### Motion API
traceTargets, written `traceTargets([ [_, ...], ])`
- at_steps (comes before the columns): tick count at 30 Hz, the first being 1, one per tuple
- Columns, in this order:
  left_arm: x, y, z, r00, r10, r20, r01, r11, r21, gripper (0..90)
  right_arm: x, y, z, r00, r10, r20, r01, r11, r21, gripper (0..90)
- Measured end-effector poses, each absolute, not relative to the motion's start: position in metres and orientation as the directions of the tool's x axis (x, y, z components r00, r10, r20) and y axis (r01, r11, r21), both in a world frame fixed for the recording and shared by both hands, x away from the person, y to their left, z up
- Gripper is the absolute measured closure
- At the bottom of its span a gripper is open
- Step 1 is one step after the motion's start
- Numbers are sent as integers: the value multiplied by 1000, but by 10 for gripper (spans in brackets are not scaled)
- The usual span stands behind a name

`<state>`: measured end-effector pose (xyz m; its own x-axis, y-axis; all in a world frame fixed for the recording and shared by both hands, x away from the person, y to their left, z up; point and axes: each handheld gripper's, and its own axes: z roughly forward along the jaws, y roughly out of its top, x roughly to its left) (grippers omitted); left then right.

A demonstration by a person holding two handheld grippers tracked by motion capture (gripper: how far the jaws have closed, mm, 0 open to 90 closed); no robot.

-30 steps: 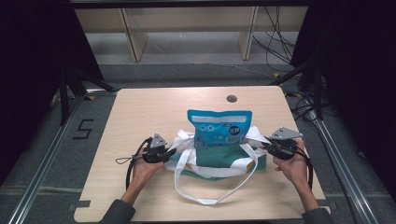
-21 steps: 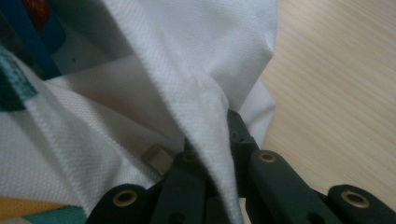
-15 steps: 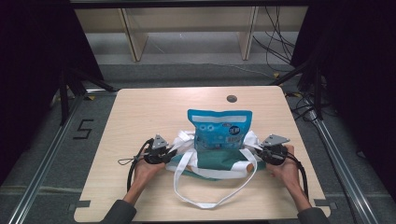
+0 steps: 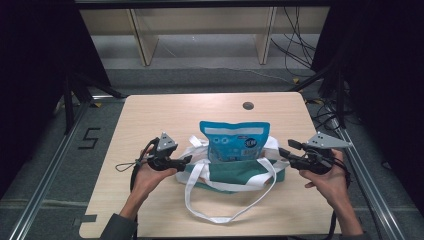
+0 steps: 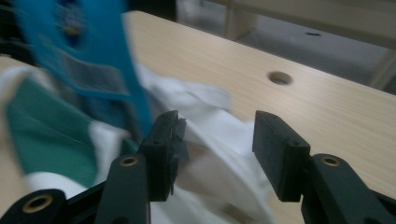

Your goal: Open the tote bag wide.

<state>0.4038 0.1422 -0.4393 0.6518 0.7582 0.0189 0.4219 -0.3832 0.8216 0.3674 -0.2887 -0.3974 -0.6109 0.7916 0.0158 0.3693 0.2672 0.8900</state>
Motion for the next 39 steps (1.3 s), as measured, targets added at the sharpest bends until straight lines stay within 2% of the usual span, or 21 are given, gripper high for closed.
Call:
traceTargets([
  [3, 405, 135, -432, 675, 737, 17, 404, -389, 828, 319, 360, -270, -390, -693, 721, 22, 330, 290, 899, 509],
  [5, 410, 127, -433, 693, 721, 12, 397, -395, 828, 333, 360, -257, -392, -740, 673, -4, 314, 351, 882, 493],
  [9, 421, 117, -436, 704, 710, -5, 377, -369, 850, 341, 365, -237, -405, -777, 630, 24, 345, 393, 852, 509],
  [13, 429, 115, -439, 723, 691, -21, 358, -348, 866, 530, 365, -235, -409, -815, 579, -25, 317, 481, 817, 683],
  [14, 434, 116, -440, 732, 681, 25, 334, -390, 858, 606, 363, -236, -409, -815, 579, -31, 321, 495, 807, 724],
  [16, 441, 113, -447, 700, 714, 21, 359, -378, 853, 718, 358, -237, -411, -830, 555, -51, 330, 563, 758, 777],
  [19, 456, 114, -457, 689, 725, 1, 409, -390, 825, 789, 353, -235, -420, -847, 529, -59, 330, 610, 721, 818],
  [21, 468, 115, -465, 663, 748, -38, 447, -355, 821, 805, 349, -233, -430, -852, 522, -43, 348, 625, 698, 826],
  [25, 489, 115, -493, 636, 764, -106, 557, -359, 748, 807, 344, -224, -464, -859, 510, -52, 373, 691, 620, 830],
  [27, 496, 114, -507, 613, 771, -175, 612, -323, 722, 803, 342, -219, -479, -849, 523, -71, 392, 716, 577, 828],
  [29, 499, 113, -511, 611, 771, -182, 616, -318, 720, 800, 342, -220, -479, -849, 517, -108, 375, 734, 566, 829],
  [32, 498, 115, -510, 606, 774, -182, 616, -313, 723, 784, 341, -221, -480, -849, 519, -103, 375, 728, 574, 826],
  [34, 492, 118, -503, 586, 786, -198, 618, -275, 737, 718, 340, -221, -480, -837, 545, -50, 411, 686, 601, 805],
  [36, 484, 124, -489, 577, 794, -192, 598, -250, 762, 626, 341, -224, -475, -842, 539, -24, 405, 661, 632, 719],
  [37, 478, 125, -482, 560, 798, -220, 592, -200, 781, 576, 341, -226, -469, -833, 553, -9, 411, 630, 658, 660],
  [38, 472, 127, -474, 548, 792, -267, 598, -148, 788, 479, 341, -229, -461, -831, 556, 1, 408, 608, 681, 640],
  [39, 465, 130, -467, 562, 773, -293, 589, -126, 798, 439, 341, -233, -451, -827, 563, 3, 407, 595, 693, 614],
])
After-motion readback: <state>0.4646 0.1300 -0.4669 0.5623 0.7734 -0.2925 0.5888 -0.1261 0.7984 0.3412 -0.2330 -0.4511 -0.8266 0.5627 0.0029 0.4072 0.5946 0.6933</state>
